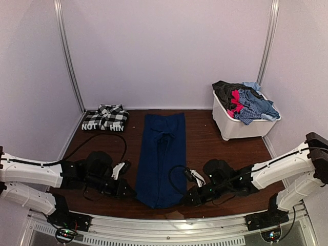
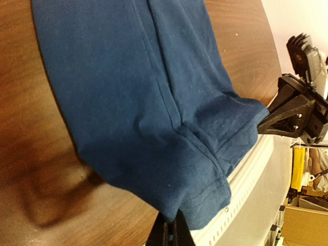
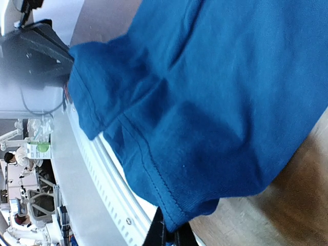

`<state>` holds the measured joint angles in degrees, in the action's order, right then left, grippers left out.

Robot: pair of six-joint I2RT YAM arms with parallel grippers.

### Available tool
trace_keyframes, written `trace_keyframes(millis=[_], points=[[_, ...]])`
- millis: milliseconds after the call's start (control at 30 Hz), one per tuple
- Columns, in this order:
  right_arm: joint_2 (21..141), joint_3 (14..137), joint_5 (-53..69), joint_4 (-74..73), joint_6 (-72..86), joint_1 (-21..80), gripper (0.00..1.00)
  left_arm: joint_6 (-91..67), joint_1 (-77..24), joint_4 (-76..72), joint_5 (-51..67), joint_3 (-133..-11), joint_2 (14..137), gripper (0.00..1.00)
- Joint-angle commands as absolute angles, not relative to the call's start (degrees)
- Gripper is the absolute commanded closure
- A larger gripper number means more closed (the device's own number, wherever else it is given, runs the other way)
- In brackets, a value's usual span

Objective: Fold and stack the mixed laundry pile
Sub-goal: Pick up the rectangle-folded T-shirt from the center of the board, then fold the rectangle-folded T-shirt at the center of the board.

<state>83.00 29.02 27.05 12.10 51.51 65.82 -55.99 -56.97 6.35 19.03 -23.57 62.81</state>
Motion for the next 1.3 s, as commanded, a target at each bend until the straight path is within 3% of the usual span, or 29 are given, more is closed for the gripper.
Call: trace_keyframes(millis=[0,633,867,1267], points=[[81.1,33.7,22.7,4.1,45.1,61.2,1.00,-51.4,-54.7,5.6,17.2,-29.3,68.1,1.00],[101.8,60.5,25.0,-5.0,22.4,38.6,1.00,-36.0,-36.5,3.0,17.4,-53.6,93.5,1.00],[110.0,68.7,26.8,-5.1,20.2,34.8,1.00,-35.8,-30.6,-2.0,22.1,-59.1,102.0,1.00],[115.6,73.7,28.5,-4.4,19.6,32.2,1.00,-34.8,-30.0,-2.0,22.1,-66.0,110.2,1.00]])
